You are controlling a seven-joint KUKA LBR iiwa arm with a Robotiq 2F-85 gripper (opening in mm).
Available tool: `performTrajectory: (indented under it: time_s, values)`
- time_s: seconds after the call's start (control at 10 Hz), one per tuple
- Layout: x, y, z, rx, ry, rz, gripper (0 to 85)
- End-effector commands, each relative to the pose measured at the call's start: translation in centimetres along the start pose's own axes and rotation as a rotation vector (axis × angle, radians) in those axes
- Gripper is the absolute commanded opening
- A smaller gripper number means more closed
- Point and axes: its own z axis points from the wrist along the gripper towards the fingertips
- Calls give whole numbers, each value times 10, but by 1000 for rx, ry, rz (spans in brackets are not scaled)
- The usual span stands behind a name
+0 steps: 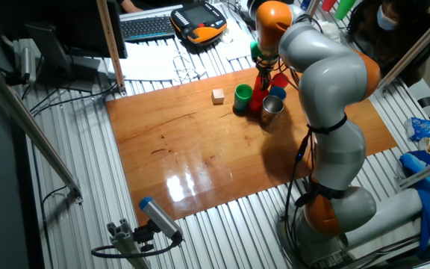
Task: Stack the cups
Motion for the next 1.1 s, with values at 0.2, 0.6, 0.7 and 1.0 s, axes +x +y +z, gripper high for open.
performTrajectory:
  time_s: [0.2,0.6,0.7,1.0]
  values:
    - [0,-4,7,-11,-3,3,680]
    - [1,-7,15,-15,-2,3,680]
    - [3,-8,19,-26,-5,4,680]
    - [6,-10,24,-43,-12,4,510]
